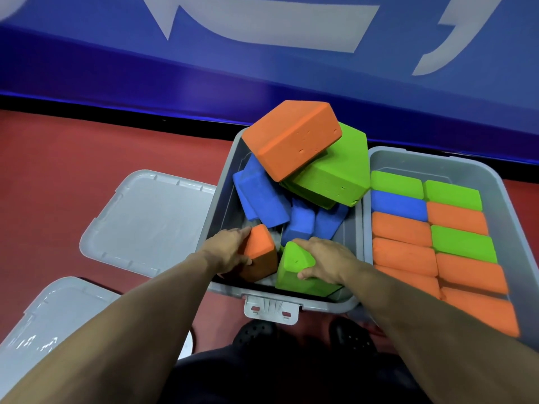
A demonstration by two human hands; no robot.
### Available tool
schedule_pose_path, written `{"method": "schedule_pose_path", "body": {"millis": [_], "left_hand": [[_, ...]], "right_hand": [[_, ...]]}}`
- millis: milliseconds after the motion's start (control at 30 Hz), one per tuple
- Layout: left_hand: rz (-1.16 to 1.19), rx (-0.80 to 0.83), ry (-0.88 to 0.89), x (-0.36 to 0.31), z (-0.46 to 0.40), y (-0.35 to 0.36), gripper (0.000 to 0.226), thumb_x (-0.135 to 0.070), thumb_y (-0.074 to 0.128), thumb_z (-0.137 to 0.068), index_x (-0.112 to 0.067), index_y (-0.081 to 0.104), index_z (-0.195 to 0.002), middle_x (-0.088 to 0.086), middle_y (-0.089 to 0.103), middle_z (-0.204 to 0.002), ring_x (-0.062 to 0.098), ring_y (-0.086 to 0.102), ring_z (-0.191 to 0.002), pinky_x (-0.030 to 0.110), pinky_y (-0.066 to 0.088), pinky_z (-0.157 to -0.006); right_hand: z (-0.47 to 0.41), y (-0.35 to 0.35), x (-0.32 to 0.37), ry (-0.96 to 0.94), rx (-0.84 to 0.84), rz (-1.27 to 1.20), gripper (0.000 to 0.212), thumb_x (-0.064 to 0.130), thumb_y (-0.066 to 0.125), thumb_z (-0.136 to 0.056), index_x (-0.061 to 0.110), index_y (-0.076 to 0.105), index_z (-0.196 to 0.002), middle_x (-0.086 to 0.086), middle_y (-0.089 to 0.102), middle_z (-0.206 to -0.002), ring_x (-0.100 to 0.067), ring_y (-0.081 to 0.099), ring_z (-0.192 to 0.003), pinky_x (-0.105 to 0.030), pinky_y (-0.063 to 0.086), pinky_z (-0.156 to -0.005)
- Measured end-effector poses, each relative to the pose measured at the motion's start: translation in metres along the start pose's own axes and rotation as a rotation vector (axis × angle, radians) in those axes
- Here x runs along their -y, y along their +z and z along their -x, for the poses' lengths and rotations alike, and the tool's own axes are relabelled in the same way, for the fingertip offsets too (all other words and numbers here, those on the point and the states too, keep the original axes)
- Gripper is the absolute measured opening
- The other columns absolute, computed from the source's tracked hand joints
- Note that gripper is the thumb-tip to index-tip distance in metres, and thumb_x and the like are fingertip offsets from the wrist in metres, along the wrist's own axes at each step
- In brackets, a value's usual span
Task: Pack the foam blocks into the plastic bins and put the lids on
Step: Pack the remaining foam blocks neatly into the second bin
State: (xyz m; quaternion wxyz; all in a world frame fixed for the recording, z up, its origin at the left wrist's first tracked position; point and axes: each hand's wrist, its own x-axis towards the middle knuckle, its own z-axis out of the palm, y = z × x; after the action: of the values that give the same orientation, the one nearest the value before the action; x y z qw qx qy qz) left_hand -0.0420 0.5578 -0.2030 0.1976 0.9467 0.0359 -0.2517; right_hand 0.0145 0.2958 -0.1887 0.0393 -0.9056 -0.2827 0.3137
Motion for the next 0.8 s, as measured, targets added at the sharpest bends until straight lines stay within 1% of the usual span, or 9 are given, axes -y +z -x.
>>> {"method": "schedule_pose_path", "body": {"millis": [67, 200, 367, 500, 600, 700, 800], "left_hand": [[-0.041, 0.016, 0.012, 0.001, 0.000, 0.001, 0.094, -0.041, 0.077, -0.084, -0.028, 0.022, -0.159, 0.003, 0.045, -0.153, 0.028, 0.046, -0.134, 0.045, 0.040, -0.111], [-0.188, 0.051, 0.036, -0.004, 0.001, 0.003, 0.095, -0.045, 0.071, -0.089, -0.025, 0.012, -0.161, 0.000, 0.033, -0.162, 0.028, 0.037, -0.141, 0.046, 0.036, -0.114], [-0.221, 0.075, 0.034, -0.005, -0.002, -0.001, 0.098, -0.048, 0.070, -0.089, -0.024, 0.008, -0.161, 0.001, 0.031, -0.162, 0.028, 0.034, -0.143, 0.047, 0.036, -0.115], [-0.224, 0.077, 0.034, -0.006, -0.001, -0.001, 0.098, -0.048, 0.069, -0.090, -0.023, 0.006, -0.161, 0.003, 0.032, -0.160, 0.028, 0.035, -0.141, 0.048, 0.038, -0.112], [-0.213, 0.072, 0.034, -0.008, -0.001, 0.000, 0.098, -0.046, 0.070, -0.089, -0.022, 0.007, -0.161, 0.004, 0.034, -0.157, 0.029, 0.036, -0.140, 0.049, 0.039, -0.111], [-0.197, 0.082, 0.020, -0.011, -0.002, -0.001, 0.098, -0.047, 0.074, -0.085, -0.021, 0.013, -0.158, 0.007, 0.039, -0.147, 0.029, 0.040, -0.135, 0.049, 0.040, -0.110], [-0.269, 0.112, 0.017, -0.019, 0.000, 0.003, 0.103, -0.051, 0.078, -0.080, -0.019, 0.015, -0.156, 0.008, 0.040, -0.141, 0.030, 0.042, -0.134, 0.048, 0.042, -0.109]], "right_hand": [[-0.001, 0.000, 0.001, 0.002, -0.010, 0.008, 0.093, 0.057, 0.071, -0.084, 0.035, 0.020, -0.158, -0.003, 0.046, -0.148, -0.030, 0.047, -0.133, -0.046, 0.041, -0.108], [-0.001, 0.005, 0.009, -0.015, -0.017, 0.054, 0.093, 0.056, 0.071, -0.085, 0.033, 0.019, -0.159, -0.004, 0.046, -0.148, -0.029, 0.045, -0.135, -0.045, 0.038, -0.111], [-0.001, 0.006, 0.012, -0.034, 0.007, 0.088, 0.095, 0.056, 0.071, -0.085, 0.033, 0.018, -0.159, -0.005, 0.044, -0.148, -0.028, 0.042, -0.138, -0.042, 0.036, -0.109], [0.005, 0.005, 0.010, -0.035, 0.014, 0.081, 0.097, 0.056, 0.073, -0.083, 0.032, 0.018, -0.159, -0.006, 0.043, -0.150, -0.029, 0.041, -0.139, -0.043, 0.037, -0.112], [0.012, 0.000, 0.009, -0.051, -0.002, 0.073, 0.097, 0.056, 0.072, -0.083, 0.033, 0.018, -0.159, -0.005, 0.045, -0.146, -0.029, 0.042, -0.136, -0.044, 0.038, -0.111], [0.018, -0.010, 0.009, -0.054, -0.010, 0.056, 0.097, 0.058, 0.071, -0.083, 0.034, 0.017, -0.159, -0.004, 0.045, -0.145, -0.027, 0.043, -0.135, -0.043, 0.039, -0.109], [0.025, -0.026, 0.014, -0.064, -0.041, 0.064, 0.097, 0.060, 0.071, -0.082, 0.035, 0.018, -0.159, -0.003, 0.045, -0.145, -0.028, 0.042, -0.134, -0.045, 0.038, -0.109]]}}
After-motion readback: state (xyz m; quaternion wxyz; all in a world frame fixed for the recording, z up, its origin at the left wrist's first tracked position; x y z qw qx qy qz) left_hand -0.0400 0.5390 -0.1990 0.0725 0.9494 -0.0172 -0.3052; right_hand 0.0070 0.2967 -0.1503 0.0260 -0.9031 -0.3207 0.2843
